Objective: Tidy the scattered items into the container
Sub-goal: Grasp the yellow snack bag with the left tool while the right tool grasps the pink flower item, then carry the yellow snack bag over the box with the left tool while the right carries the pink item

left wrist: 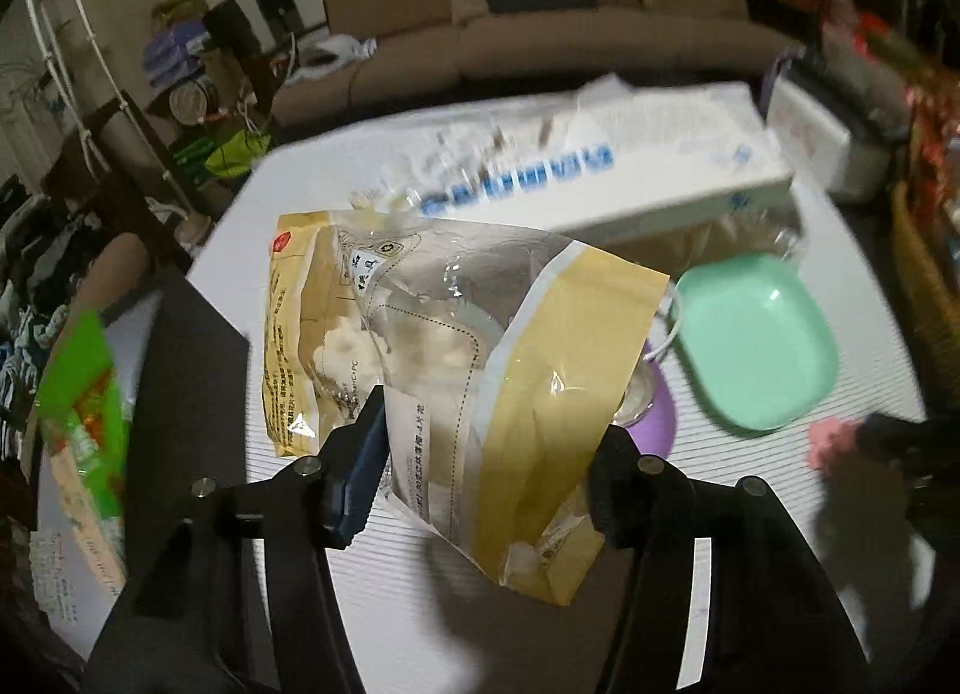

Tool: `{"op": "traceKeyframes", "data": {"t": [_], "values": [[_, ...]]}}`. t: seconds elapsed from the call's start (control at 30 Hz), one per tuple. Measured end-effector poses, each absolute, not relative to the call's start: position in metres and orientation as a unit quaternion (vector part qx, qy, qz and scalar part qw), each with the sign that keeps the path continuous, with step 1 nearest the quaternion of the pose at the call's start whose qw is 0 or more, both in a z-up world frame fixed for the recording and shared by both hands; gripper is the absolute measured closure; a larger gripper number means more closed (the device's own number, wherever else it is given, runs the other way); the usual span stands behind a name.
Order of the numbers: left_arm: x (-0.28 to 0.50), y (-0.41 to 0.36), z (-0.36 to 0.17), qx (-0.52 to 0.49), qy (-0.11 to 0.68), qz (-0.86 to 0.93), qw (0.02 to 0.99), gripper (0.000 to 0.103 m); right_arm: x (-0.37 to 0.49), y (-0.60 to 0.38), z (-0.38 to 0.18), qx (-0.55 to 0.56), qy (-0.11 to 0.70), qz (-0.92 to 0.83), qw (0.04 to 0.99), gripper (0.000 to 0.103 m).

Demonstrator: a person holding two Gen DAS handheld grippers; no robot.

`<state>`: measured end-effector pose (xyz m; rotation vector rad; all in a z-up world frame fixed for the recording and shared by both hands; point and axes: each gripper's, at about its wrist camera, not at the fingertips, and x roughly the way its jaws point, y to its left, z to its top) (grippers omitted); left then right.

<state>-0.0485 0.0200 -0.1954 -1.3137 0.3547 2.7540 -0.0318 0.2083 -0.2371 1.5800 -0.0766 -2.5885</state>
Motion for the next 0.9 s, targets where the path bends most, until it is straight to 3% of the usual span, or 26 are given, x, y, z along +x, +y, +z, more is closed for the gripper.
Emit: {"op": "traceKeyframes", "data": {"t": [0.33, 0.67, 0.9], "values": [[-0.008, -0.007, -0.088, -0.333, 0.077, 0.937, 0.077, 0.050, -0.016, 0.210, -0.179, 0.437, -0.150, -0.878, 0.126, 0.099], [-0.026, -0.042, 0.021, -0.221, 0.049, 0.972, 0.063, 0.050, -0.014, 0.190, -0.067, 0.348, -0.125, -0.917, 0.150, 0.099], [-0.011, -0.081, 0.031, -0.200, 0.010, 0.978, 0.065, 0.050, 0.004, 0.160, -0.010, 0.268, -0.128, -0.937, 0.183, 0.099]]}}
